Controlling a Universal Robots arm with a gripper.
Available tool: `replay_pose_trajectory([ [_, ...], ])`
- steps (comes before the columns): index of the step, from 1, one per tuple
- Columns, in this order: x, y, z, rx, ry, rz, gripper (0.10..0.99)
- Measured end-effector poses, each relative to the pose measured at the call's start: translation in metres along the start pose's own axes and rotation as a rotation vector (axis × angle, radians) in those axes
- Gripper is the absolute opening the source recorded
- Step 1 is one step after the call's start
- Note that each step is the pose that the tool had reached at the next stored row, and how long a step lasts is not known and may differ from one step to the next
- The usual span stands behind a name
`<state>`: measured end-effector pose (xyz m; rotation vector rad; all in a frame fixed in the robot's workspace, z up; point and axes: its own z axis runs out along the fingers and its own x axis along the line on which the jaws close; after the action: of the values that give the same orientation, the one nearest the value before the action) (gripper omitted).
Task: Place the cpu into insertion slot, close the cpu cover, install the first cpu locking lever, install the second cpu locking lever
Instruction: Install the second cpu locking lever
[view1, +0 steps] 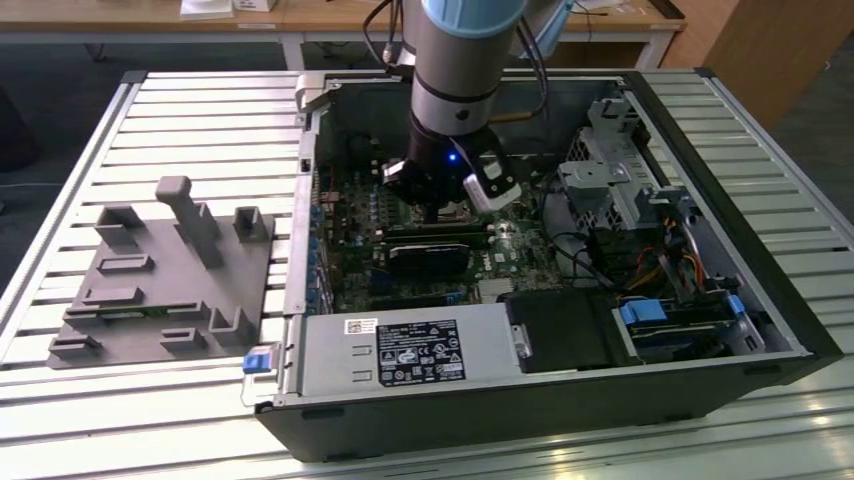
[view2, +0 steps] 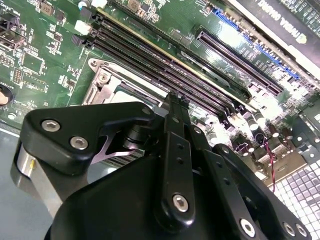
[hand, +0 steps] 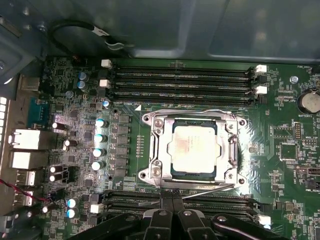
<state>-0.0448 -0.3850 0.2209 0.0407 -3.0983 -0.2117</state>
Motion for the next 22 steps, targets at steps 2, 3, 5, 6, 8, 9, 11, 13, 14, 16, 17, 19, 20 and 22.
replay_pose_trajectory([
  [2, 0.0000, -0.0003, 0.0005, -0.002, -0.0001, 0.000, 0.106],
  [3, 0.0000, -0.0004, 0.0007, -0.003, -0.0001, 0.000, 0.106],
  [5, 0.0000, -0.0011, 0.0012, -0.007, 0.0000, 0.000, 0.106],
  [6, 0.0001, -0.0017, 0.0014, -0.009, -0.0001, 0.000, 0.106],
  [8, 0.0007, -0.0031, 0.0017, -0.012, -0.0003, 0.000, 0.106],
  [9, 0.0015, -0.0042, 0.0018, -0.013, -0.0003, 0.000, 0.106],
  [11, 0.0040, -0.0060, 0.0018, -0.015, -0.0003, -0.001, 0.106],
  [13, 0.0064, -0.0072, 0.0020, -0.018, -0.0004, -0.001, 0.106],
  [14, 0.0074, -0.0077, 0.0022, -0.019, -0.0004, -0.001, 0.106],
  [16, 0.0081, -0.0093, 0.0023, -0.023, -0.0005, -0.001, 0.106],
  [17, 0.0082, -0.0104, 0.0022, -0.027, -0.0006, -0.001, 0.106],
  [19, 0.0083, -0.0124, 0.0022, -0.036, -0.0009, -0.001, 0.106],
  [20, 0.0084, -0.0131, 0.0023, -0.037, -0.0009, -0.001, 0.106],
  [22, 0.0100, -0.0149, 0.0024, -0.043, -0.0010, -0.001, 0.106],
])
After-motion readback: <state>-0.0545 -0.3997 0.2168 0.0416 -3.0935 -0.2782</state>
